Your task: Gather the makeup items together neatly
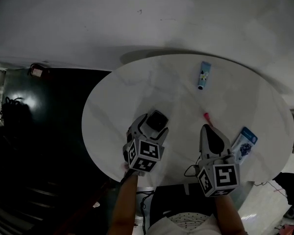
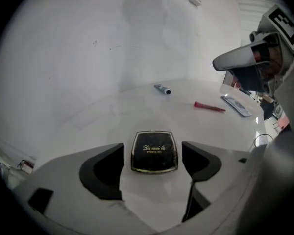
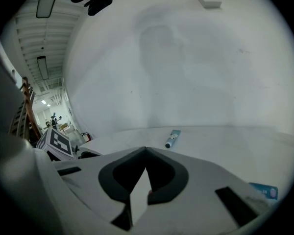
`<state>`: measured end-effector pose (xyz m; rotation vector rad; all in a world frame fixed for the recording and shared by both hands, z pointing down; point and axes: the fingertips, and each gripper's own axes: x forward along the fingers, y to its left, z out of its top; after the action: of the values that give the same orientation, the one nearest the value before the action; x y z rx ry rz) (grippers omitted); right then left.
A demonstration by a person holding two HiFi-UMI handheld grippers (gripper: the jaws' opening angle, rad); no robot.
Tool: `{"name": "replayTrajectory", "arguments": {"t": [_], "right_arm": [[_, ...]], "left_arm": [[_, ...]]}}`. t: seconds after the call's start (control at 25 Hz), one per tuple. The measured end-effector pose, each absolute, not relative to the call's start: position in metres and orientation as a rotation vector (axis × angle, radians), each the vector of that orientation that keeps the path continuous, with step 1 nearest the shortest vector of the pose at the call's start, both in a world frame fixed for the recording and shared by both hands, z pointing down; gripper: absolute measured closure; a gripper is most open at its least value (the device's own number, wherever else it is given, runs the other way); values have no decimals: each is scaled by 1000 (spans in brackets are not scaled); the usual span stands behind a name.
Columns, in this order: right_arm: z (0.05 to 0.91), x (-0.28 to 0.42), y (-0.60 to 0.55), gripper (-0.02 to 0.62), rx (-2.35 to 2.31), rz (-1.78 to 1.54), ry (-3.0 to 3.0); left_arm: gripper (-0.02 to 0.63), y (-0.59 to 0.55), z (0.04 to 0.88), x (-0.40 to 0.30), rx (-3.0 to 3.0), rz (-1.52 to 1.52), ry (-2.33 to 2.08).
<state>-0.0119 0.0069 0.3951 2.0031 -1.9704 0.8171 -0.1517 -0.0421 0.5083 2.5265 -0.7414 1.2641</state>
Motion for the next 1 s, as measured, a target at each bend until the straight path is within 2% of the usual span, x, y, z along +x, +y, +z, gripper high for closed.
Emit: {"name": "replayTrajectory", "arguments": {"t": [1.0], "right_arm": [[402, -9, 9, 591, 2003, 855, -1937]], "left_arm": [[236, -44, 520, -150, 2473, 1245, -718]]}}
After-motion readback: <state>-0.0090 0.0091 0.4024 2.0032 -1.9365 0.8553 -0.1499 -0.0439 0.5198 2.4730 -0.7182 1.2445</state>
